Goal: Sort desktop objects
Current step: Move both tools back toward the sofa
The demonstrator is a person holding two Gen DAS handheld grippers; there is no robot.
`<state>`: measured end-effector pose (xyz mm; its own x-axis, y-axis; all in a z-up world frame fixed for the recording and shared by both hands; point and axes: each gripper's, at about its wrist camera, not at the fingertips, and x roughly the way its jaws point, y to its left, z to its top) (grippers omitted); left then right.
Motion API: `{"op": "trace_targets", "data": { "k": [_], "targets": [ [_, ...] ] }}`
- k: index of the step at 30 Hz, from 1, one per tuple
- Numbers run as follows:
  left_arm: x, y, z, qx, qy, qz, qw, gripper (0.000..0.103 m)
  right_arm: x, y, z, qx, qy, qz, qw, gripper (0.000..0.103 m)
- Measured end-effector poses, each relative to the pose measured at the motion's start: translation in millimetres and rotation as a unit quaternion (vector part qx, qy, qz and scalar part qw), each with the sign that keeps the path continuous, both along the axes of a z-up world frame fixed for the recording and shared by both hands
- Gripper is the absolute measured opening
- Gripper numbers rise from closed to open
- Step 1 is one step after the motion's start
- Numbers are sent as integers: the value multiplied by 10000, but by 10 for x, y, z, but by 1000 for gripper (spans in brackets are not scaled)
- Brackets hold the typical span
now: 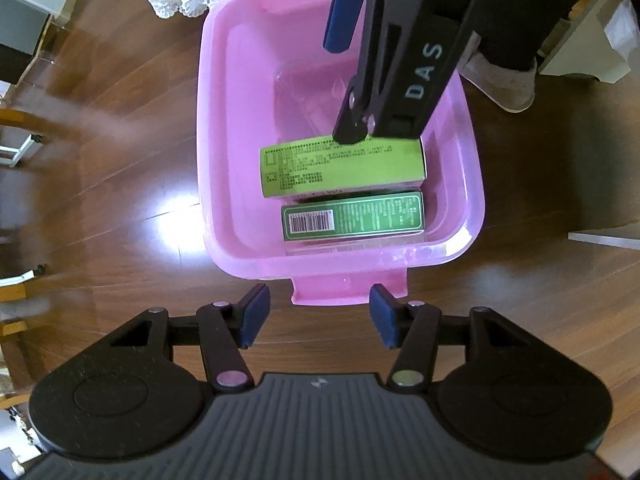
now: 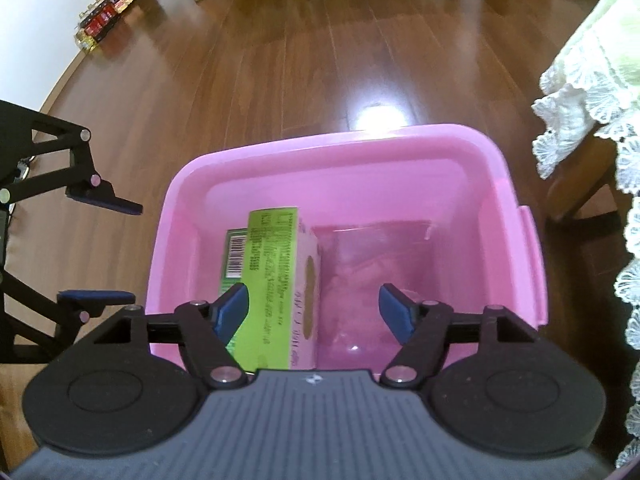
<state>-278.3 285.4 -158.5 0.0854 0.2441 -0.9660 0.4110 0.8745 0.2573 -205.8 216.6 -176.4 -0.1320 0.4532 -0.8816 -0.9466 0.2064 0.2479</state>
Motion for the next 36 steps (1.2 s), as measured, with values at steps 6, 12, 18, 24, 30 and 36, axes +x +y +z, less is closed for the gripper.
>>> {"op": "trace_targets", "data": {
  "k": [6, 12, 18, 24, 30, 36],
  "targets": [
    [106, -128, 121, 85, -43, -186, 9998, 59, 80, -192, 154, 348, -210, -118, 9991, 69],
    [257, -276, 217, 189, -126, -434, 9988, 62, 150, -454, 400, 778, -619, -205, 9948, 74],
    [451, -440, 321, 279, -245, -741, 9966, 69, 252, -640, 543, 968, -933, -379, 9902, 79],
    [632, -593, 371, 317, -309, -1096, 9930, 80, 371, -804, 673, 1183, -1215, -650, 9834, 89],
    [817, -654, 411, 458, -404, -1390, 9884, 90, 519, -905, 717, 1187, -1597, -1059, 9743, 97],
    [1061, -691, 551, 712, -658, -1654, 9815, 92, 768, -1023, 811, 1371, -1727, -1883, 9570, 99]
  ]
}}
